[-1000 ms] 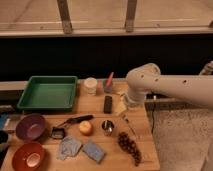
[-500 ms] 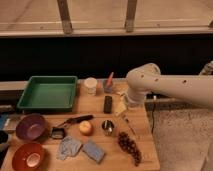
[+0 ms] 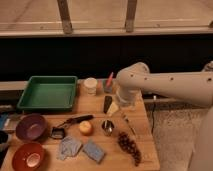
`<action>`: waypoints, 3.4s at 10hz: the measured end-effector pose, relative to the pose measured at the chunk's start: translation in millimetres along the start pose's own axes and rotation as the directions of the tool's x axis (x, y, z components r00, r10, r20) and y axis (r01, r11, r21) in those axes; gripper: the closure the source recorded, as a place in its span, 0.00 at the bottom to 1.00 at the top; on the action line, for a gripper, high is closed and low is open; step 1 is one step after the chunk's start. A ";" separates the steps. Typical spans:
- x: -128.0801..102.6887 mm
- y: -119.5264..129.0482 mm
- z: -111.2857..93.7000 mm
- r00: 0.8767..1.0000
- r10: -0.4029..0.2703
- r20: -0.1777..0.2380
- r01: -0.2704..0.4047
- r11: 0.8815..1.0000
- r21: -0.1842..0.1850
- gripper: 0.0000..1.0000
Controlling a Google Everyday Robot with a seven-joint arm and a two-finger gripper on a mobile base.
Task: Place towel in metal cup
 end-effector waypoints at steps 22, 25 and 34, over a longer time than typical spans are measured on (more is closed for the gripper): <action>-39.0 261.1 66.5 0.831 -0.555 -0.041 0.543 0.825 -0.157 0.20; -32.7 281.7 72.3 0.799 -0.600 -0.028 0.583 0.786 -0.206 0.20; -17.5 305.8 130.1 0.816 -0.575 -0.054 0.537 0.790 -0.298 0.20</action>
